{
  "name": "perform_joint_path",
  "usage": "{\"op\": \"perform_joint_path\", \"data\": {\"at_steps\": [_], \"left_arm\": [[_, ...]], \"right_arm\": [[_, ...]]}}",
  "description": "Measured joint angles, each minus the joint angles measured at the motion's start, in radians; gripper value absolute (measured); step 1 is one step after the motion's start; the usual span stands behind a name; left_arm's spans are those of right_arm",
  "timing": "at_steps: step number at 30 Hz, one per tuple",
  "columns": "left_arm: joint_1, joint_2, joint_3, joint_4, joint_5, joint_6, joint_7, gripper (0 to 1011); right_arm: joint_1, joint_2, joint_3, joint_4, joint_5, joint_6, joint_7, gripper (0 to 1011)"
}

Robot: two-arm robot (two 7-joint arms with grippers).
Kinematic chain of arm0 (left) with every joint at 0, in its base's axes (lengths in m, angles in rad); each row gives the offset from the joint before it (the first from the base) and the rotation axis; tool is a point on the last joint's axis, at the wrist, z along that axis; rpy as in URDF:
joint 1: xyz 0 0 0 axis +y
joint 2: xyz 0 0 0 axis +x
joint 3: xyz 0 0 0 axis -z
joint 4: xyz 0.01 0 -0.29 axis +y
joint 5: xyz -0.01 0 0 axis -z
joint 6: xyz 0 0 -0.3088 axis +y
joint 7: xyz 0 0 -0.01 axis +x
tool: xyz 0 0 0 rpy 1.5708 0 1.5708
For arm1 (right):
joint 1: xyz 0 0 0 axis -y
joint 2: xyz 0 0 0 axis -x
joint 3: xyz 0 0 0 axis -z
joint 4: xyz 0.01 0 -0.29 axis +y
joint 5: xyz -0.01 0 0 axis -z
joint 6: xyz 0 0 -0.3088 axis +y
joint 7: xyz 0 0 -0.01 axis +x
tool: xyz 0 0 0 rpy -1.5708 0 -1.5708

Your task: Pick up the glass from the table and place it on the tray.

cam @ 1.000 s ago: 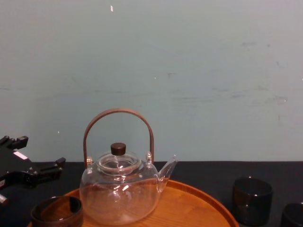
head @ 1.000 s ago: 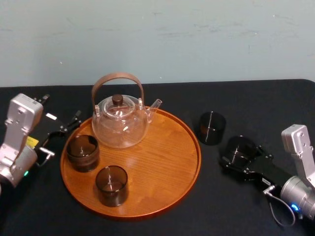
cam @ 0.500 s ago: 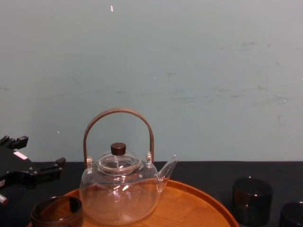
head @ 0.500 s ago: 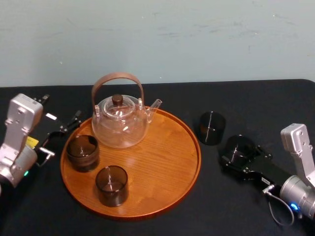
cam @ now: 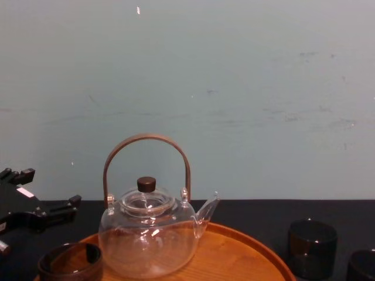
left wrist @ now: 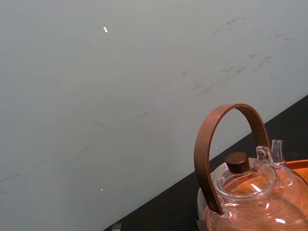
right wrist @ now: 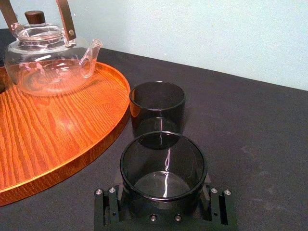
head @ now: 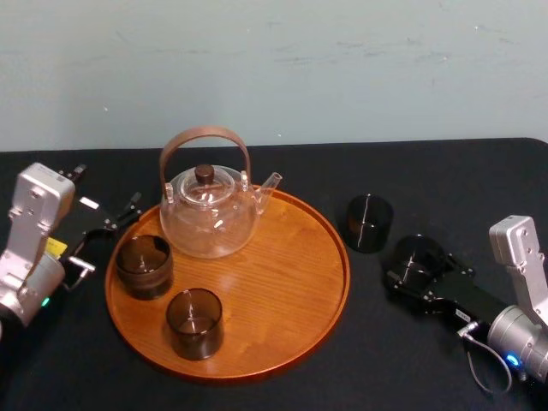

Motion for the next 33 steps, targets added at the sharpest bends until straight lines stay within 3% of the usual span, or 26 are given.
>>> {"op": "perform_joint_path", "data": {"at_steps": [11,25,33], "left_arm": [[0.000,0.000,0.000,0.000,0.000,0.000,0.000,1001],[0.000,0.000,0.000,0.000,0.000,0.000,0.000,1001],[0.000,0.000,0.000,0.000,0.000,0.000,0.000,1001]], "right_arm": [[-0.003,0.009,0.000,-0.002,0.017,-0.018,0.018,905],[-0.037,0.043,-0.008,-0.114,0.014,-0.017,0.012,905],[-0.031,0.045,-0.037,-0.153,0.008,-0.006,0.020,905]]}}
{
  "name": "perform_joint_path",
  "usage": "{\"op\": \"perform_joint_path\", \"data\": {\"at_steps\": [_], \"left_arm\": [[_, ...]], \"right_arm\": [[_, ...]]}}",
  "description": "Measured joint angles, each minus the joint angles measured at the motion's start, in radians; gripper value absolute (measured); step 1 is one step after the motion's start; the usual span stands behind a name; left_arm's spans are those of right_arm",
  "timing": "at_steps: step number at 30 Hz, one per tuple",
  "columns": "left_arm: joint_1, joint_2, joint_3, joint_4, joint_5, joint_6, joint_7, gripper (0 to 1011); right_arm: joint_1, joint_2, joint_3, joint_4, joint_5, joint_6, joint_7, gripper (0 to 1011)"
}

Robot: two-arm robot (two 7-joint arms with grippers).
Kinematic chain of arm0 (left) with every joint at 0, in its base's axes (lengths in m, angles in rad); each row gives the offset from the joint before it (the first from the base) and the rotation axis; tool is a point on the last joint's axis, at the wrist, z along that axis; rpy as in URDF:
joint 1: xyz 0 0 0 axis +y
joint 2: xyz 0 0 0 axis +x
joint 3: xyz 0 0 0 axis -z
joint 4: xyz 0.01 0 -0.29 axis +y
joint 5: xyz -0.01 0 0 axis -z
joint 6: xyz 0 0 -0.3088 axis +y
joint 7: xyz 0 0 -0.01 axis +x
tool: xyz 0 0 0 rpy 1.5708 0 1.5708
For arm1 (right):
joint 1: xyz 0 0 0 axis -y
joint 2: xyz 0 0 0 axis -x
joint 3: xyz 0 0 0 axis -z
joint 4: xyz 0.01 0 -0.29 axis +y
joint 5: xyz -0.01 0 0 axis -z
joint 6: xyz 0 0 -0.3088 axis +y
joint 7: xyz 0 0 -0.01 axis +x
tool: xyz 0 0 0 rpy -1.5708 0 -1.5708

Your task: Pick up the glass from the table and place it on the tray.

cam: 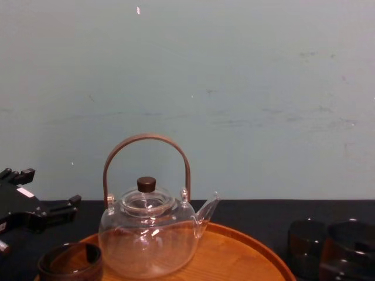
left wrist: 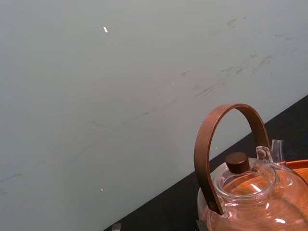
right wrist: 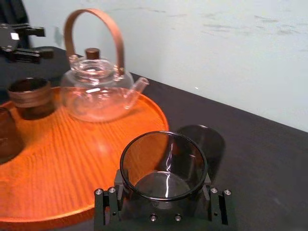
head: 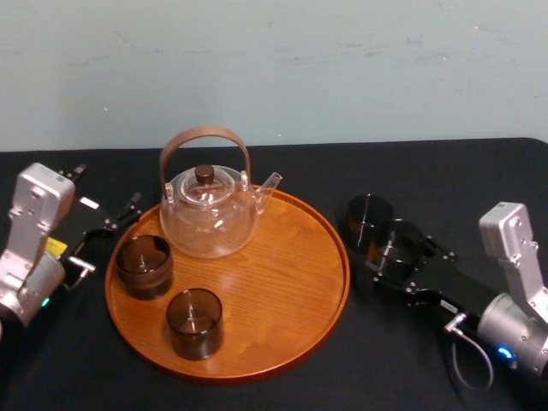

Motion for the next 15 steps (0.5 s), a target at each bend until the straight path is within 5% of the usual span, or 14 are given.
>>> {"op": "perform_joint_path", "data": {"at_steps": [15], "left_arm": [[0.000,0.000,0.000,0.000,0.000,0.000,0.000,1001]], "right_arm": [[0.078,-0.036,-0.100,0.026,-0.012,0.011,0.042,905]]}}
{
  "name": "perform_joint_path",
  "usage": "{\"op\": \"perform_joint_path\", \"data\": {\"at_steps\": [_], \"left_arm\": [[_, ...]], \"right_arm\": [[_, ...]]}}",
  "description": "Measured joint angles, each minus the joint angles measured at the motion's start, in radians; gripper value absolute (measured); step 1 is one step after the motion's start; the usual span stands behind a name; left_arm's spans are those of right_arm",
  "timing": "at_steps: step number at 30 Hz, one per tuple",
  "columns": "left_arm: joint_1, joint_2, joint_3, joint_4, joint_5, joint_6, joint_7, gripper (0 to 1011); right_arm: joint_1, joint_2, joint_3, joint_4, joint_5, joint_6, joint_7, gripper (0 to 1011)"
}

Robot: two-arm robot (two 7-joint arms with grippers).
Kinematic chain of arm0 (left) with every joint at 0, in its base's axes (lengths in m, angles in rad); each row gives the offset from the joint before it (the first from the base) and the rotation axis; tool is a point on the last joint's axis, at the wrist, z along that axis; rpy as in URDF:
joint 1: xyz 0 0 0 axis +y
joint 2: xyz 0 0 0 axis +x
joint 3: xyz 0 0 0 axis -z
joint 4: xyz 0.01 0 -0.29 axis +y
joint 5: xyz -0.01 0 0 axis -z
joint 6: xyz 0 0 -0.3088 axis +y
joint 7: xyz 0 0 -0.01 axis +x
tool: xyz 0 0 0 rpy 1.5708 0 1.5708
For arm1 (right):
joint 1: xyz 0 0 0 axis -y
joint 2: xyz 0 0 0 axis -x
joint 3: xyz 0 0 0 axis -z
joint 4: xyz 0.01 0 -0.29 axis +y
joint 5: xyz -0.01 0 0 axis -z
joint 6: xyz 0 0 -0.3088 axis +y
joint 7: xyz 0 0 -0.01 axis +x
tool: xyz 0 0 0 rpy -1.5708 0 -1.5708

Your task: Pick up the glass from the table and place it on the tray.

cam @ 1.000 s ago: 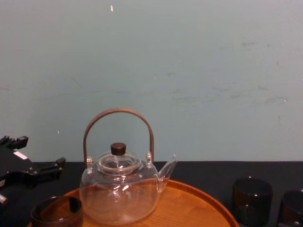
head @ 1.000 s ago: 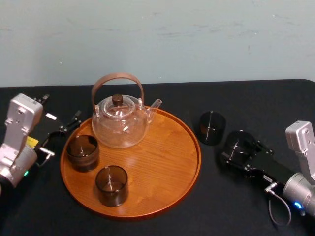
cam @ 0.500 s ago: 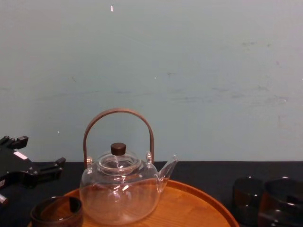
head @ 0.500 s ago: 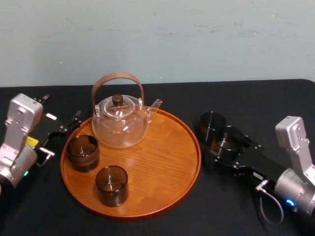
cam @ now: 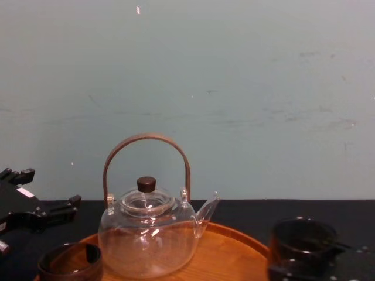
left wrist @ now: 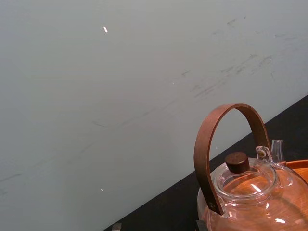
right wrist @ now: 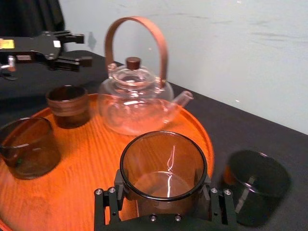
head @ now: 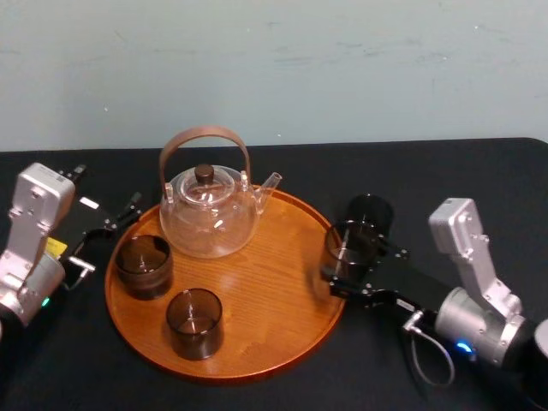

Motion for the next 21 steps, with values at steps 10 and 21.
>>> {"op": "perform_joint_path", "data": {"at_steps": [10,21], "left_arm": [[0.000,0.000,0.000,0.000,0.000,0.000,0.000,1001],[0.000,0.000,0.000,0.000,0.000,0.000,0.000,1001]], "right_arm": [[0.059,-0.037,-0.070,0.048,-0.012,0.000,0.023,905],[0.107,-0.071,-0.133,0.099,-0.029,-0.001,0.039,905]]}}
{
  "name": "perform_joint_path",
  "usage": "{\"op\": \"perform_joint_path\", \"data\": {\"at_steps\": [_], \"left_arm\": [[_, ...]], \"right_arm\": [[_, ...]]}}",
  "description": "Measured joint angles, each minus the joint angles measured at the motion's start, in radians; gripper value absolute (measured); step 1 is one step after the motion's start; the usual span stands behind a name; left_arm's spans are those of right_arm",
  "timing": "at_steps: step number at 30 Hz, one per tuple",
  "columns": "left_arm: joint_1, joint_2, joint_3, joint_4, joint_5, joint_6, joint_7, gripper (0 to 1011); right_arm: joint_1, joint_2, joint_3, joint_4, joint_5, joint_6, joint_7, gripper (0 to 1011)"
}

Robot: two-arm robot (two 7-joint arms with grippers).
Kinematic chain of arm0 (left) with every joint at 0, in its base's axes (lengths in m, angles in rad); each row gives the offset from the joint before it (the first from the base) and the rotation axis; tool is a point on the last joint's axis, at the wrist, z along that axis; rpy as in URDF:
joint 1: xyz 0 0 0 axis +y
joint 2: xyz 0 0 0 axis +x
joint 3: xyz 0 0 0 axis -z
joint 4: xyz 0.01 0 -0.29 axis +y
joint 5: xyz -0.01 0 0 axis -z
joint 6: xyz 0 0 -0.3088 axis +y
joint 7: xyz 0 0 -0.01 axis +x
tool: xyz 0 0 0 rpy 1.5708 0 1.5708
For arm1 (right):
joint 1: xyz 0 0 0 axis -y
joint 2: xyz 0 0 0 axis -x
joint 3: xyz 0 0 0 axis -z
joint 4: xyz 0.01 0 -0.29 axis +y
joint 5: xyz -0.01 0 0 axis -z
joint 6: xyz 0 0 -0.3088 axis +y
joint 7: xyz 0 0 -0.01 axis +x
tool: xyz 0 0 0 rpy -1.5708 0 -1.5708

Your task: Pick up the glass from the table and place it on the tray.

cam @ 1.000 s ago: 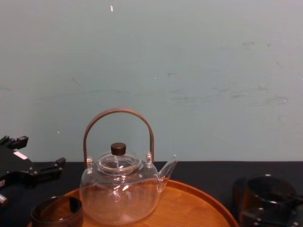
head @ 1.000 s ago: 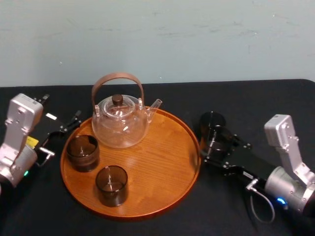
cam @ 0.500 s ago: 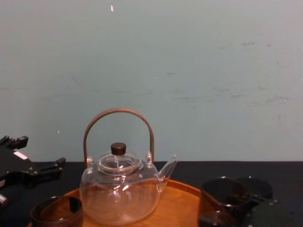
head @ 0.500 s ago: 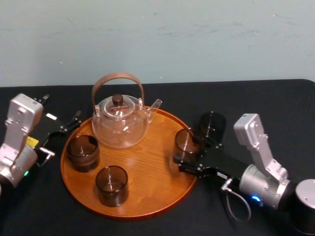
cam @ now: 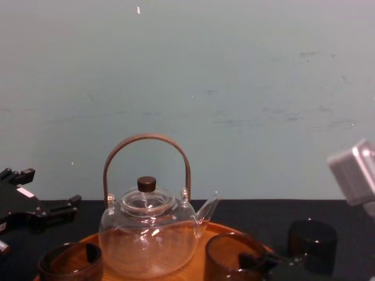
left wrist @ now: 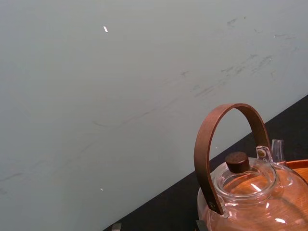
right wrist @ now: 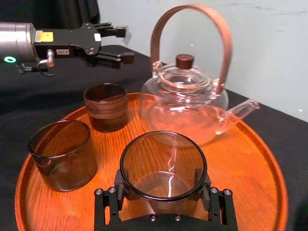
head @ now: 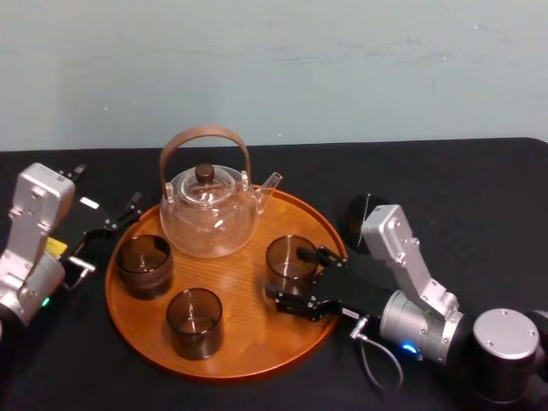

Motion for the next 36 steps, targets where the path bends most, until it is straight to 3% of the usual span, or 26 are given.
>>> {"op": "perform_joint_path", "data": {"at_steps": [18,36], "left_arm": [[0.000,0.000,0.000,0.000,0.000,0.000,0.000,1001],[0.000,0.000,0.000,0.000,0.000,0.000,0.000,1001]], "right_arm": [[0.035,-0.035,-0.055,0.065,-0.008,-0.006,0.019,905],[0.049,-0.051,-0.079,0.099,-0.014,-0.006,0.027,905]]}}
